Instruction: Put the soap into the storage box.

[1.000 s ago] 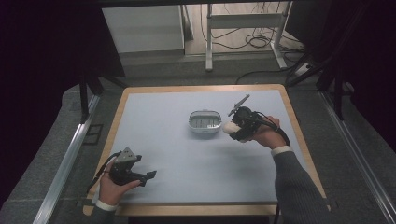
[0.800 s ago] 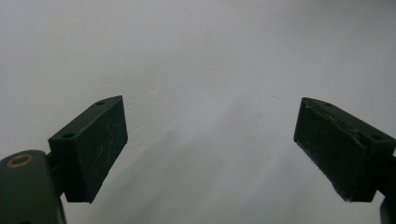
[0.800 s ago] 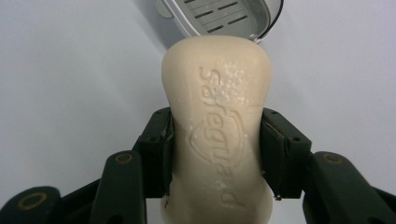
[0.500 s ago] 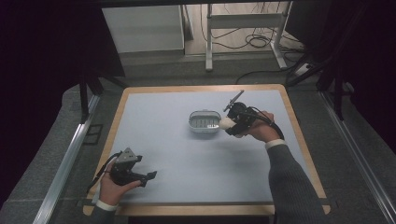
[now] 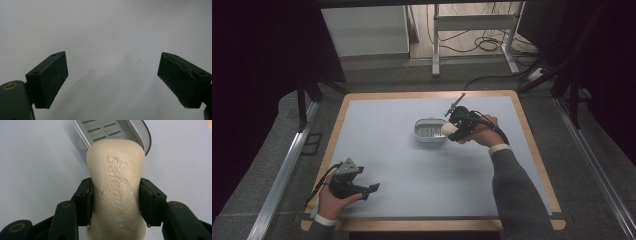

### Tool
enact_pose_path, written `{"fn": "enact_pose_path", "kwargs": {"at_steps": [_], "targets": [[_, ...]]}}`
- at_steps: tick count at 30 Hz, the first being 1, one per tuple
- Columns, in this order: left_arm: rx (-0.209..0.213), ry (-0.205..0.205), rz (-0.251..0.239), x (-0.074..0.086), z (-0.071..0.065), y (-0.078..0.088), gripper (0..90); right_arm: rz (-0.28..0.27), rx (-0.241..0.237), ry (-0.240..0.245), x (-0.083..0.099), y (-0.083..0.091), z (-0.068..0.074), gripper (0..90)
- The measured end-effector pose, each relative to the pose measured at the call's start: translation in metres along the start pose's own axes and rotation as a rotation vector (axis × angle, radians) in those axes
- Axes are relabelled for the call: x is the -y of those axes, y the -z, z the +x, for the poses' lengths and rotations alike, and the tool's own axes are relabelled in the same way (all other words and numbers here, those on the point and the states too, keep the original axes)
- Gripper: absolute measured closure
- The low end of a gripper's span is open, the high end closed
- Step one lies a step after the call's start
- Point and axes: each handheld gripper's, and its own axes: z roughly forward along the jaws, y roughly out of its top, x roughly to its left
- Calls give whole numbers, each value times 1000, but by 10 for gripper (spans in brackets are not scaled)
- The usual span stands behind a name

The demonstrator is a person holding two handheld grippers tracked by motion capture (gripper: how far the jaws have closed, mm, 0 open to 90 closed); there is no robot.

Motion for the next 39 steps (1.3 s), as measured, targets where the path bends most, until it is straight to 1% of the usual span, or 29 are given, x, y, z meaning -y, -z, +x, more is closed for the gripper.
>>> {"fn": "enact_pose_path", "kwargs": {"at_steps": [6,9,15,21,24,26,28,29,32,33,34,36,39], "targets": [[-4,0,-7,0,1,2,100,-5,-1,13,-10,-1,-2,494],[-2,0,-7,0,1,2,99,-26,-10,28,-14,0,-2,494],[-2,1,-10,0,1,2,100,-23,-6,39,-19,-2,-2,494],[-4,-2,-7,0,1,2,100,-25,3,38,-24,-6,-5,494],[-4,-2,-6,0,1,2,99,-31,0,46,-27,-7,-5,493],[-3,1,-6,0,1,2,100,-37,-7,44,-29,-8,-6,494],[-3,1,-6,0,1,2,100,-29,-5,55,-31,-10,-6,494],[-2,1,-6,0,1,2,100,-26,-7,53,-32,-11,-7,494],[-3,1,-9,0,1,2,100,-27,-14,61,-35,-15,-8,494],[-3,1,-9,0,1,2,100,-28,-30,73,-36,-16,-8,493],[-3,1,-9,0,1,2,100,-31,-37,71,-37,-18,-8,493],[-4,1,-9,0,1,2,99,-25,-32,79,-39,-20,-8,494],[0,0,-8,0,1,2,100,-21,-38,87,-43,-25,-10,493]]}}
